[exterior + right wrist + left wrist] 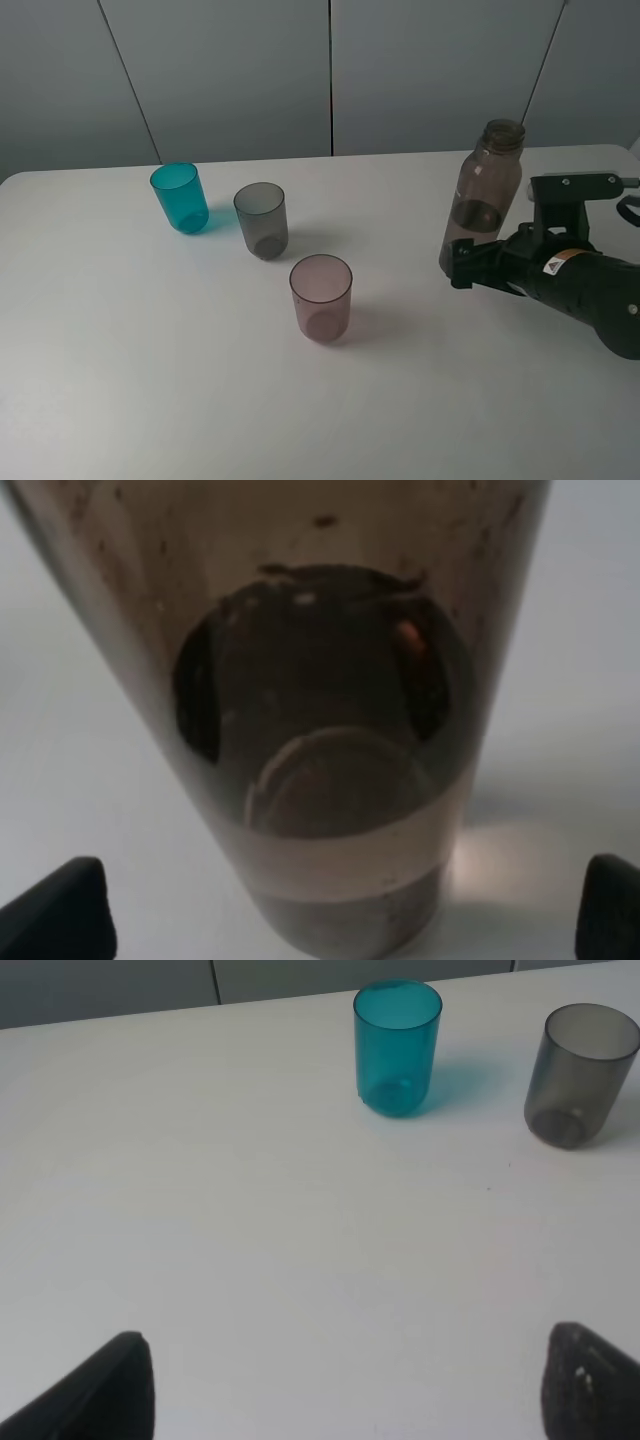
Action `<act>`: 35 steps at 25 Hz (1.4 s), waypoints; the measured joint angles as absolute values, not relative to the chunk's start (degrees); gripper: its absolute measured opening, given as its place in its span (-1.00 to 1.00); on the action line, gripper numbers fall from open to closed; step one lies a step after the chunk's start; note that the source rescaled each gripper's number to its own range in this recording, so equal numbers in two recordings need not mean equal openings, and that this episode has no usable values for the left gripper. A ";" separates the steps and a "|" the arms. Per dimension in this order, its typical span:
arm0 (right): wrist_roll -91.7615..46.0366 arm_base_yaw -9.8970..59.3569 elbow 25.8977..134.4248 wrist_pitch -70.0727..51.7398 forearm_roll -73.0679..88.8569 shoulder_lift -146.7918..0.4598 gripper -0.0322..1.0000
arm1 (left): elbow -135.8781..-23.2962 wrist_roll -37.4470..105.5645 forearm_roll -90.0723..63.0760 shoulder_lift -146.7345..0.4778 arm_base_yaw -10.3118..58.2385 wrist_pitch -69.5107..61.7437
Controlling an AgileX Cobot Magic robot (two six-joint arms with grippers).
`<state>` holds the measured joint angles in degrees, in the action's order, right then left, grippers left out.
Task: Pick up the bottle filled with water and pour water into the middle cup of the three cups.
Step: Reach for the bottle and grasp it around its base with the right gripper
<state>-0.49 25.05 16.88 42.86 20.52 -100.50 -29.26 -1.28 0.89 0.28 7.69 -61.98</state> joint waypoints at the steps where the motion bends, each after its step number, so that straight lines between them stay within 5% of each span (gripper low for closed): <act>1: -0.49 25.05 17.42 43.01 20.75 -101.00 1.00 | -29.26 -1.28 0.89 0.28 7.69 -61.98; 35: 6.77 25.05 21.28 62.35 22.12 -115.41 1.00 | -29.26 -0.94 0.89 0.28 7.69 -61.98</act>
